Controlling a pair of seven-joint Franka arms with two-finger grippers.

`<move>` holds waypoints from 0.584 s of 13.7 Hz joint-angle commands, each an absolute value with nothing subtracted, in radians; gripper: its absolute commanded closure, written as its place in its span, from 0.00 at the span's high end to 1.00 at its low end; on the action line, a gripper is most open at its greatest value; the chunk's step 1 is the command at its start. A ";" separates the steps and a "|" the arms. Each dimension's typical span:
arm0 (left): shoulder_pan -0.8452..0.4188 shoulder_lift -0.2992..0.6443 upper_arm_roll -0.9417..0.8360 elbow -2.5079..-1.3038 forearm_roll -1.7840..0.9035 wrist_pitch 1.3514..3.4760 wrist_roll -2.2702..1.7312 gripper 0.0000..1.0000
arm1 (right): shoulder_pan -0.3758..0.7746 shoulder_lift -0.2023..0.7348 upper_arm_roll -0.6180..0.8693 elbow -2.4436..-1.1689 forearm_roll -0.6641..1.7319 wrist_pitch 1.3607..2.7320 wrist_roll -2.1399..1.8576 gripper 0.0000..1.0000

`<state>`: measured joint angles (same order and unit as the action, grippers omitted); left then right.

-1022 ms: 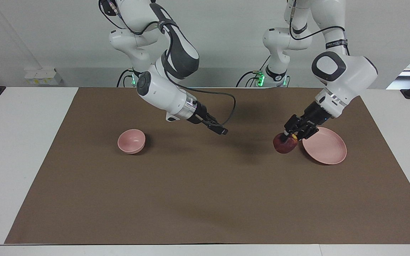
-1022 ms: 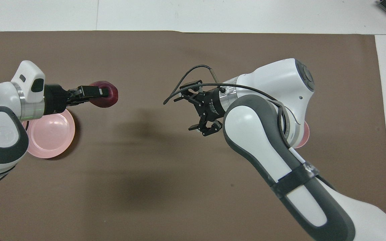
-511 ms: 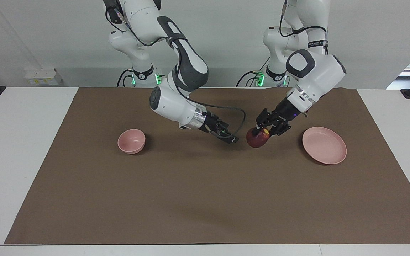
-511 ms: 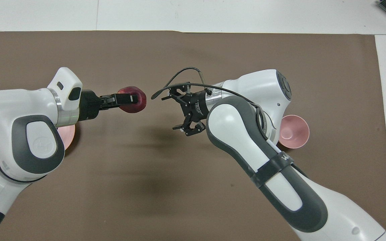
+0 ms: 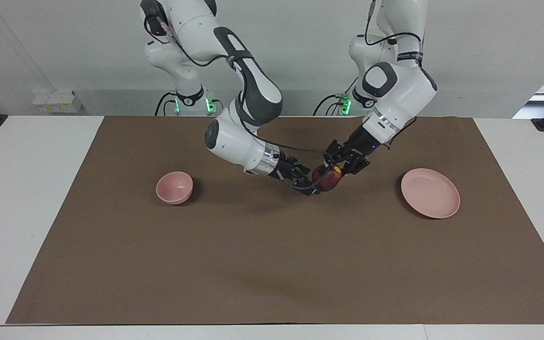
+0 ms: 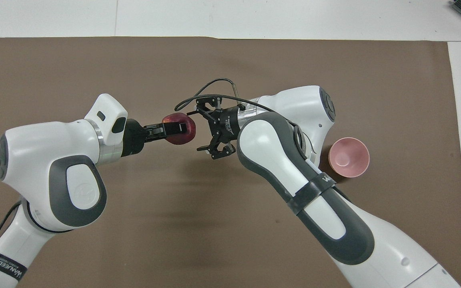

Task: Move apple from plate to bowl
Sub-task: 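Close the right gripper on the apple held by the left gripper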

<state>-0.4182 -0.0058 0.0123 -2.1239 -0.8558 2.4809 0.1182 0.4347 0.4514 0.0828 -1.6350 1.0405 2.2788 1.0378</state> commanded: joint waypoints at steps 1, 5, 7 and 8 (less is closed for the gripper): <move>-0.463 -0.029 0.026 -2.140 -0.873 2.510 0.088 0.05 | 0.442 0.462 0.089 -1.615 1.061 2.276 1.055 1.00; -0.485 -0.021 0.026 -2.134 -0.873 2.511 0.081 0.08 | 0.460 0.462 0.089 -1.612 1.065 2.284 1.074 1.00; -0.488 -0.018 0.026 -2.122 -0.873 2.511 0.080 0.18 | 0.460 0.462 0.087 -1.612 1.060 2.284 1.066 0.52; -0.488 -0.006 0.026 -2.109 -0.873 2.511 0.080 0.22 | 0.460 0.462 0.089 -1.612 1.060 2.284 1.066 0.42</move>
<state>-0.4660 -0.0056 0.0131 -2.1233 -0.8556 2.4945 0.0884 0.4629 0.4516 0.0828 -1.6267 1.0411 2.2799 1.0556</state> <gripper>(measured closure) 0.374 0.167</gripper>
